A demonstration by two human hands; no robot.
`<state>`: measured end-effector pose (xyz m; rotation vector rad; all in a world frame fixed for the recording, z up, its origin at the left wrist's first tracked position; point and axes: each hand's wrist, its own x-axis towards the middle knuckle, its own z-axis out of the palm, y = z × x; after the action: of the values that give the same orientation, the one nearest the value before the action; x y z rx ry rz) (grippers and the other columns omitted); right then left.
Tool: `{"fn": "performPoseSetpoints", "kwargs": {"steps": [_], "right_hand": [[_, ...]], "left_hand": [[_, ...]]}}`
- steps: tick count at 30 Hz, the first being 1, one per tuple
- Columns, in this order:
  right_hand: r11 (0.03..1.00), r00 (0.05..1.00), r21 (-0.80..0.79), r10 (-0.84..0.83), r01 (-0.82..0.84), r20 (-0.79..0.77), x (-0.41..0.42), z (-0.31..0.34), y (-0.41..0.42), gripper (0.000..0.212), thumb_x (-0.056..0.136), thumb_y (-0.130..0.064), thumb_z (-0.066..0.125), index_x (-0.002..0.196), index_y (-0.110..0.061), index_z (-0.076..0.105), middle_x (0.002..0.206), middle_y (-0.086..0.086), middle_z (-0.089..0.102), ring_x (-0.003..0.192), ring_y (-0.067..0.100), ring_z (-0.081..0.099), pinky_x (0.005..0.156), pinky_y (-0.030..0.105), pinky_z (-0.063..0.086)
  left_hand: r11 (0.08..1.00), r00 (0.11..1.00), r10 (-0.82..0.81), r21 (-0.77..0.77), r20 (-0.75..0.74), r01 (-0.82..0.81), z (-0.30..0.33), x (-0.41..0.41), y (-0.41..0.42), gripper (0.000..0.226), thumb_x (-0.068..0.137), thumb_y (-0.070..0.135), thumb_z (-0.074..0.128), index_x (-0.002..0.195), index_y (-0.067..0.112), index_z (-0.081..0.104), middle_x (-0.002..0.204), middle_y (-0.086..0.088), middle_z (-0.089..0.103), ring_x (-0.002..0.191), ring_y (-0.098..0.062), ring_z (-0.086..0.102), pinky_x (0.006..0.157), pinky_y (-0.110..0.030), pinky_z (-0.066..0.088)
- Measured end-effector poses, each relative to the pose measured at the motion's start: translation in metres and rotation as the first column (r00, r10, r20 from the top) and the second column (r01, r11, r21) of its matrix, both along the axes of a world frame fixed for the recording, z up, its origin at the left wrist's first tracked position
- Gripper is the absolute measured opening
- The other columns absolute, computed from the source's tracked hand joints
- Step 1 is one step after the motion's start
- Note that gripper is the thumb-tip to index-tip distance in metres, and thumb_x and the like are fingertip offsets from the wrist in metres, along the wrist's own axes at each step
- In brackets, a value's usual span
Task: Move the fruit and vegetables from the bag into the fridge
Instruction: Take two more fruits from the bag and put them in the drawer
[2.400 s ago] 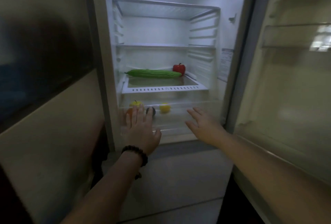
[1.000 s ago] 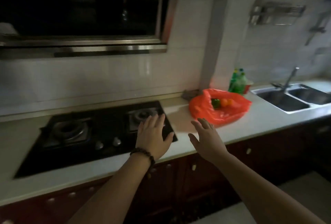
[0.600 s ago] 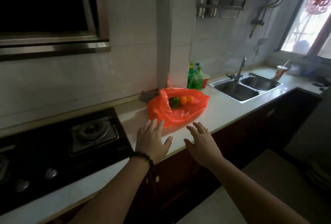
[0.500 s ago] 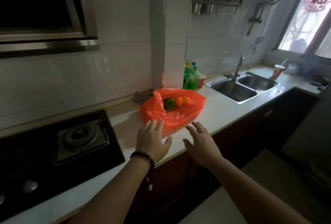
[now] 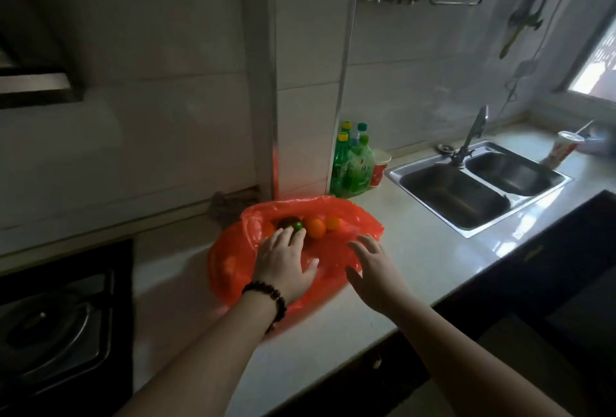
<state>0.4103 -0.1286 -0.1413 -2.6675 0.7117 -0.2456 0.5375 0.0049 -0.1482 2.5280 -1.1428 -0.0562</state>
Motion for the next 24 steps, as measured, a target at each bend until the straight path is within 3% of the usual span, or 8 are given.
{"fn": "performPoseSetpoints", "kwargs": {"steps": [5,11,15,18,24], "right_hand": [[0.997,0.998,0.053,0.055,-0.053,-0.034,0.032,-0.028,-0.064,0.053,0.087,-0.024,0.058,0.137,-0.017,0.043,0.148,0.007,0.034,0.136,0.028,0.030,0.110,0.041,0.032],[0.972,0.967,0.063,0.231,-0.225,-0.112,0.090,-0.066,-0.141,0.055,0.089,-0.022,0.054,0.141,-0.019,0.038,0.148,0.006,0.034,0.135,0.027,0.032,0.108,0.035,0.031],[0.919,0.910,0.069,0.394,-0.388,-0.132,0.131,-0.087,-0.177,0.052,0.090,-0.022,0.050,0.141,-0.018,0.038,0.146,0.007,0.036,0.133,0.028,0.032,0.109,0.037,0.032],[0.872,0.862,0.054,0.489,-0.486,-0.137,0.153,-0.100,-0.193,0.050,0.094,-0.023,0.046,0.143,-0.022,0.034,0.150,0.004,0.033,0.137,0.026,0.028,0.113,0.039,0.028],[0.834,0.818,0.113,0.551,-0.540,-0.162,0.185,-0.121,-0.229,0.051,0.095,-0.029,0.047,0.144,-0.026,0.031,0.153,0.000,0.026,0.141,0.024,0.022,0.115,0.041,0.023]], "left_hand": [[0.997,0.999,0.052,0.061,-0.002,-0.052,-0.029,0.020,-0.048,0.064,0.092,0.052,0.041,0.146,0.022,0.025,0.153,-0.002,0.025,0.142,-0.021,0.017,0.117,-0.039,0.014],[0.980,0.988,0.156,0.123,0.014,-0.156,-0.064,0.036,-0.111,0.061,0.092,0.049,0.040,0.146,0.023,0.026,0.152,-0.001,0.025,0.141,-0.021,0.018,0.116,-0.036,0.010],[0.965,0.967,0.247,0.078,0.066,-0.251,-0.078,0.061,-0.151,0.052,0.086,0.040,0.054,0.132,0.016,0.049,0.137,-0.006,0.047,0.129,-0.024,0.039,0.109,-0.037,0.027],[0.971,0.966,0.217,0.067,0.140,-0.228,-0.088,0.080,-0.172,0.046,0.082,0.033,0.059,0.125,0.016,0.056,0.128,-0.005,0.055,0.123,-0.024,0.046,0.105,-0.038,0.034],[0.957,0.981,0.188,0.219,0.041,-0.192,-0.110,0.104,-0.195,0.062,0.086,0.035,0.054,0.142,0.026,0.032,0.149,0.002,0.029,0.139,-0.019,0.020,0.114,-0.037,0.017]]}}
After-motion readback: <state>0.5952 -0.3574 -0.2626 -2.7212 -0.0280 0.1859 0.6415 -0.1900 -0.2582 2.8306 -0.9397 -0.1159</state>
